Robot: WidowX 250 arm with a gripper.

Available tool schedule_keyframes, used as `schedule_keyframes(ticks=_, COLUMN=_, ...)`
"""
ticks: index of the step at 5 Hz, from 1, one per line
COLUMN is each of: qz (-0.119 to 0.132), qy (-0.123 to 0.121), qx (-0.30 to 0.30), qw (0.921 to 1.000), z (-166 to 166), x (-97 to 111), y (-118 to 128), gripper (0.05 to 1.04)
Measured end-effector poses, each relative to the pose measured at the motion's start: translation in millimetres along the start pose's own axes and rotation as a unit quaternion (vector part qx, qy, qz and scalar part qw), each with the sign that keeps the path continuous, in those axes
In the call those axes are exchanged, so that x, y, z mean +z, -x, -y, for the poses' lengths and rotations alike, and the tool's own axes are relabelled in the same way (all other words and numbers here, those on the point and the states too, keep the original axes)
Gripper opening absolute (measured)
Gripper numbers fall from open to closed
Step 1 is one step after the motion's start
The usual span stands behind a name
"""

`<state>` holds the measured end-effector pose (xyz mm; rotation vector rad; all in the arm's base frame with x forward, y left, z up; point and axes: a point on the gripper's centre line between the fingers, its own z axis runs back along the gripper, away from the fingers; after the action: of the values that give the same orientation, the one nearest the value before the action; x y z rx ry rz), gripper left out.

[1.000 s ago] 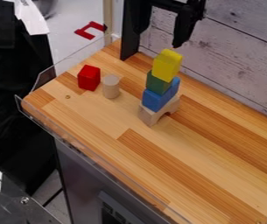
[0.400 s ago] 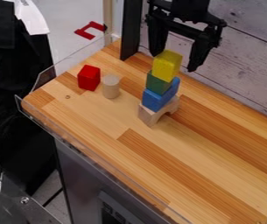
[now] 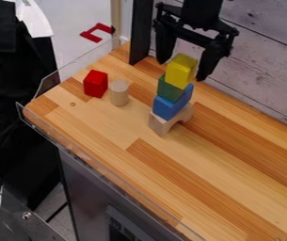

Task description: Remove the yellow cube from the green cube and put it on top of the cylinder

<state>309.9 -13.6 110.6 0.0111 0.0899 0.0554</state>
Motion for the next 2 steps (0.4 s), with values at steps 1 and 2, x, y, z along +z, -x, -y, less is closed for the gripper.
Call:
schedule_keyframes(ticks=1, qz=-0.009, qy=0.002, qx=0.010, qw=0.9999, z=-1.6, x=-5.9, y=0.0, gripper=0.961)
schedule_keyframes(ticks=2, qz=-0.007, qy=0.005, qx=0.025, qw=0.9997, z=-6.6, x=-10.7, y=0.2, gripper=0.682)
